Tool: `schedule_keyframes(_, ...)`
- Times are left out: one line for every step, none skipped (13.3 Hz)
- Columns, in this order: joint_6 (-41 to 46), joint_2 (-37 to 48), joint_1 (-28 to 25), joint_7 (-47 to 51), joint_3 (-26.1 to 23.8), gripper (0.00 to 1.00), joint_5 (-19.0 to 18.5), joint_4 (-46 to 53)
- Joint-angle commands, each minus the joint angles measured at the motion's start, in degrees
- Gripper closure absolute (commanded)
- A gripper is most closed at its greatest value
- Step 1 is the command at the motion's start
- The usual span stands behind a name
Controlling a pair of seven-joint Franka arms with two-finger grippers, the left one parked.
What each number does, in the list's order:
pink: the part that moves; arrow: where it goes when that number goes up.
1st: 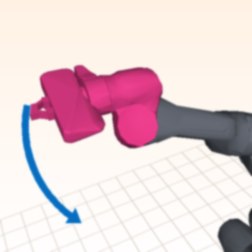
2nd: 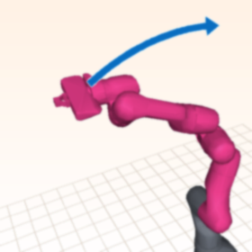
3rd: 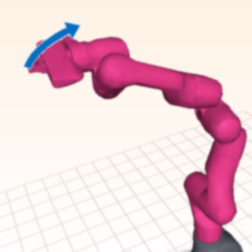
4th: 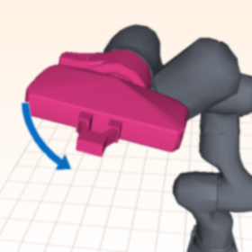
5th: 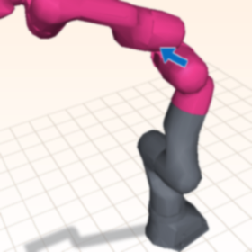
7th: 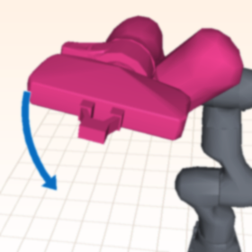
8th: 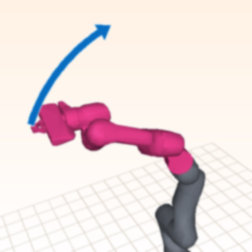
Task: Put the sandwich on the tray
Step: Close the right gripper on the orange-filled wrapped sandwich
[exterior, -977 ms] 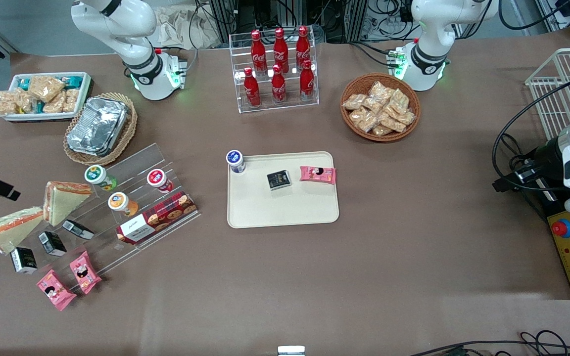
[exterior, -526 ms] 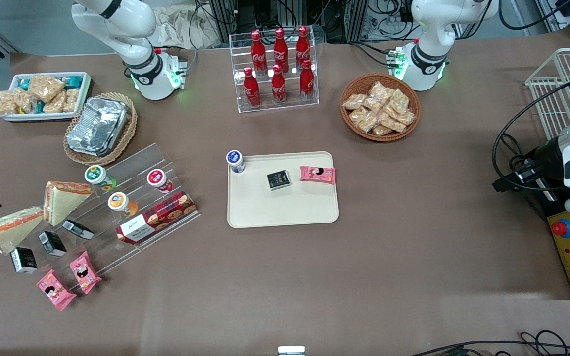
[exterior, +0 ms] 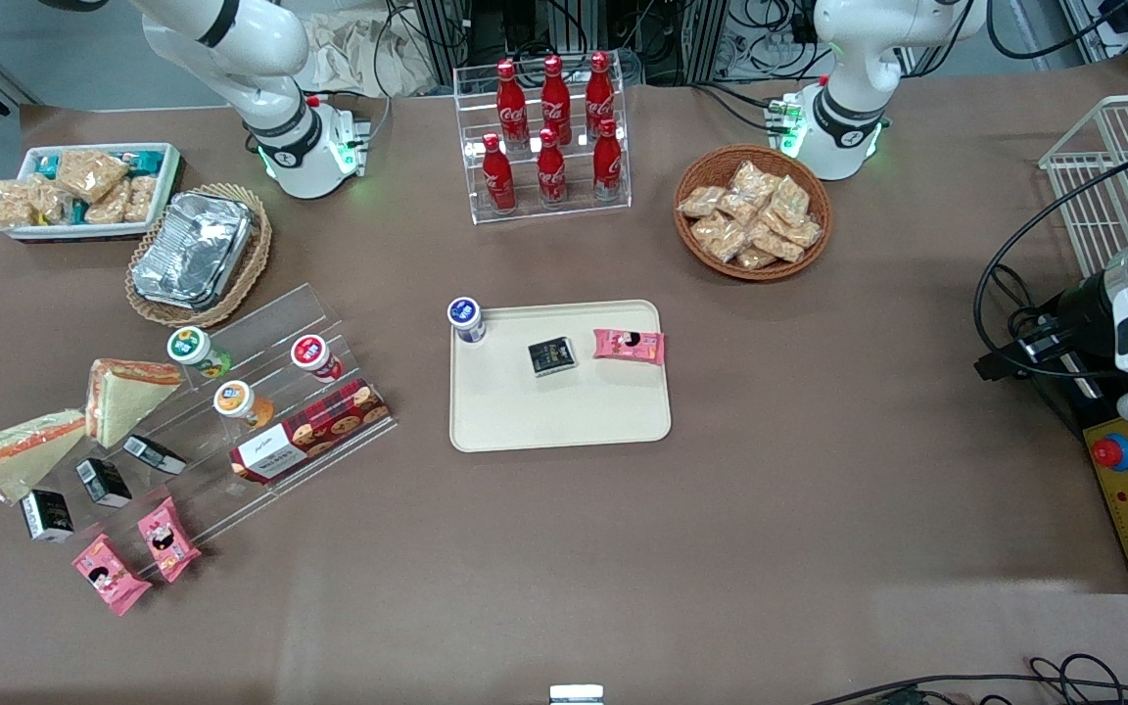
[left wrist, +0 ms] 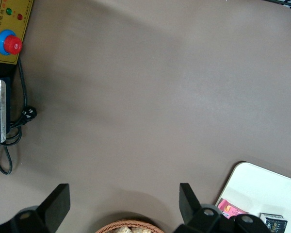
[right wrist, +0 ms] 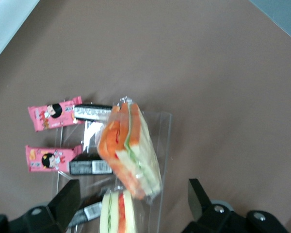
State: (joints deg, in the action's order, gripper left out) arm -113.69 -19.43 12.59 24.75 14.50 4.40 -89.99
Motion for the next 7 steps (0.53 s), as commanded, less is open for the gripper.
schedule_keyframes(-3.4, -3.9, 0.2, 1.0, 0.3, 0.02, 1.6, 2.4)
schedule_keyframes(-5.0, -4.7, 0.2, 1.0, 0.3, 0.02, 2.3, 2.4)
schedule_keyframes(-6.1, -5.5, 0.6, 1.0, 0.3, 0.02, 3.0, 2.4)
schedule_keyframes(-7.1, -6.1, 0.6, 1.1, 0.3, 0.02, 3.2, 2.4)
schedule_keyframes(-8.2, -6.9, 0.6, 1.1, 0.3, 0.02, 3.5, 2.4)
schedule_keyframes(-9.3, -7.6, 0.7, 1.1, 0.4, 0.02, 4.3, 2.4)
schedule_keyframes(-9.9, -8.2, 0.7, 1.1, 0.5, 0.02, 5.1, 2.4)
